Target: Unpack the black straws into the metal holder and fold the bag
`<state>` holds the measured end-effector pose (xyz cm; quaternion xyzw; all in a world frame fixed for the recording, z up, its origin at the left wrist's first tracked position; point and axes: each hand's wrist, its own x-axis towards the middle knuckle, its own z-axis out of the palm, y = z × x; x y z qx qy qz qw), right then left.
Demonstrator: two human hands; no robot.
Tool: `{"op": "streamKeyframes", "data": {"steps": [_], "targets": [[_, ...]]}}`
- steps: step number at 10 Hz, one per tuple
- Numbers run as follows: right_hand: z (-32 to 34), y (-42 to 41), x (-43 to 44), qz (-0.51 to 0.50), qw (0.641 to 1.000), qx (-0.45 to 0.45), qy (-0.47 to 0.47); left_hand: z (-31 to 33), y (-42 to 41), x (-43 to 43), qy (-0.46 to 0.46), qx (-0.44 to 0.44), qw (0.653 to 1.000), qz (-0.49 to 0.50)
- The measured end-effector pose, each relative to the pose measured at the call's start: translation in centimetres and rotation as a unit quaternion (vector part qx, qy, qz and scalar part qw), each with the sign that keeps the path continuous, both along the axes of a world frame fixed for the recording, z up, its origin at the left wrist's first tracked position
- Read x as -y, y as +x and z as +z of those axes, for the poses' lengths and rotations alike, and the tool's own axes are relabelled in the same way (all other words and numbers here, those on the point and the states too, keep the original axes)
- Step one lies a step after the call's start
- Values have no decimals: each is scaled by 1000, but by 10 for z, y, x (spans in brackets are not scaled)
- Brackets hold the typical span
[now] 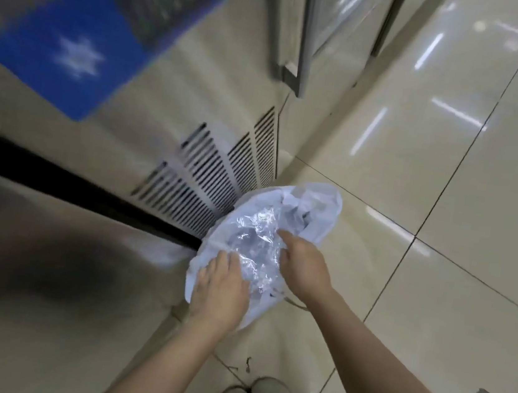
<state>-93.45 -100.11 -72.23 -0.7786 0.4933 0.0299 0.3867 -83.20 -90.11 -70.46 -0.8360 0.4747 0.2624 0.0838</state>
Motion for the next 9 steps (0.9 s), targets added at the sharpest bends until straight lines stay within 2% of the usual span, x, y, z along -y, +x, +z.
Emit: {"op": "streamKeyframes", "data": {"steps": [1,2,3,4,5,6,7,8,9], "targets": [[-45,22,17,89,991,-61,-74,-48,14,17,30,72,994,-74],[-76,42,29,227,952,-158,-128,-82,23,33,97,83,980,-150],[-108,56,25,305,916,-233,-113,-110,24,54,189,90,958,-198],[-138,59,25,238,950,-187,-76,-138,17,62,267,69,942,-193],[-151,51,27,270,919,-281,-53,-137,14,62,256,76,943,-199],[-123,49,30,293,910,-281,-82,-106,20,59,163,62,969,-172],[-68,50,37,278,927,-242,-67,-58,28,57,134,-16,980,-146],[-5,41,42,275,934,-215,-71,4,29,51,90,-47,985,-142],[60,34,52,272,939,-198,-63,68,32,51,43,-83,991,-99]]}}
